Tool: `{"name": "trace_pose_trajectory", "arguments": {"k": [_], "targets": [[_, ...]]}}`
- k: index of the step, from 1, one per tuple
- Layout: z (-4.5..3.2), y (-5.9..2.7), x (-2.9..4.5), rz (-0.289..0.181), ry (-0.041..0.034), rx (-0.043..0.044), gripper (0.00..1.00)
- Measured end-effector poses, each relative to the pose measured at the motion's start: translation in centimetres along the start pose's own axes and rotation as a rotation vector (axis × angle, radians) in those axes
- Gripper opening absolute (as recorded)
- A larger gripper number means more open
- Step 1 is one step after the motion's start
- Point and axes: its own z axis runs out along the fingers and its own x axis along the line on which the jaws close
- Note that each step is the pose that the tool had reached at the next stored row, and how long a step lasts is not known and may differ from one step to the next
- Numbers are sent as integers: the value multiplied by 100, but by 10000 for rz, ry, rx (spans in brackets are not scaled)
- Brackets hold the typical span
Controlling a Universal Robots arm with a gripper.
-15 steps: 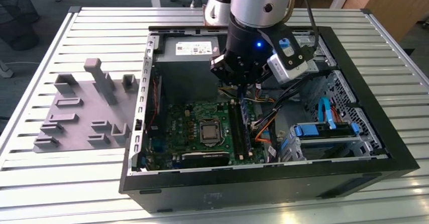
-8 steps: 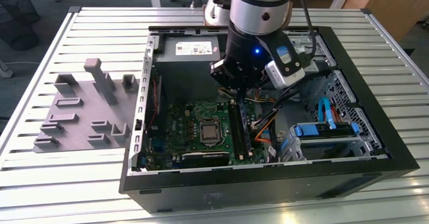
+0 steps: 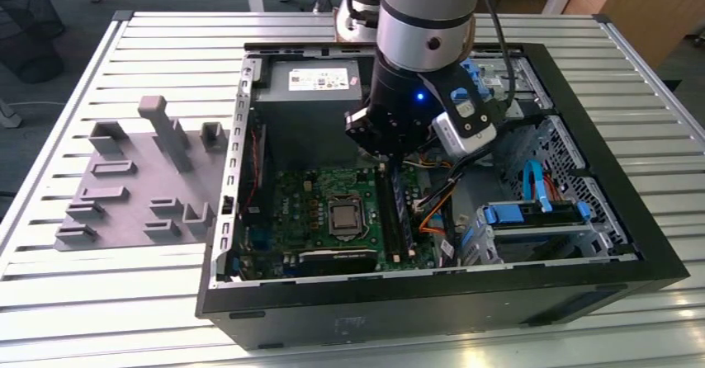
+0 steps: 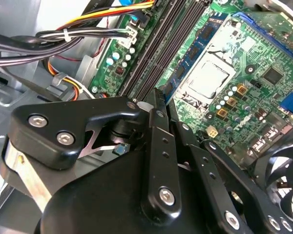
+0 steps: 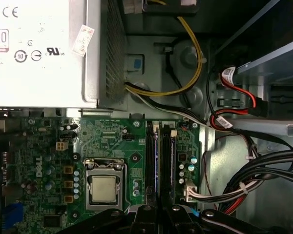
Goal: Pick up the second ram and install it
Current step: 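Insert the second ram into the second slot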
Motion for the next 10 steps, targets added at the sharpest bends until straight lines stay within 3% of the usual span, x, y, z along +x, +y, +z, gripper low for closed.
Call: {"name": "trace_pose_trajectory", "arguments": {"k": [4, 10], "targets": [[44, -17, 1, 31, 0, -2, 14], [53, -17, 0, 33, 0, -1, 14]]}}
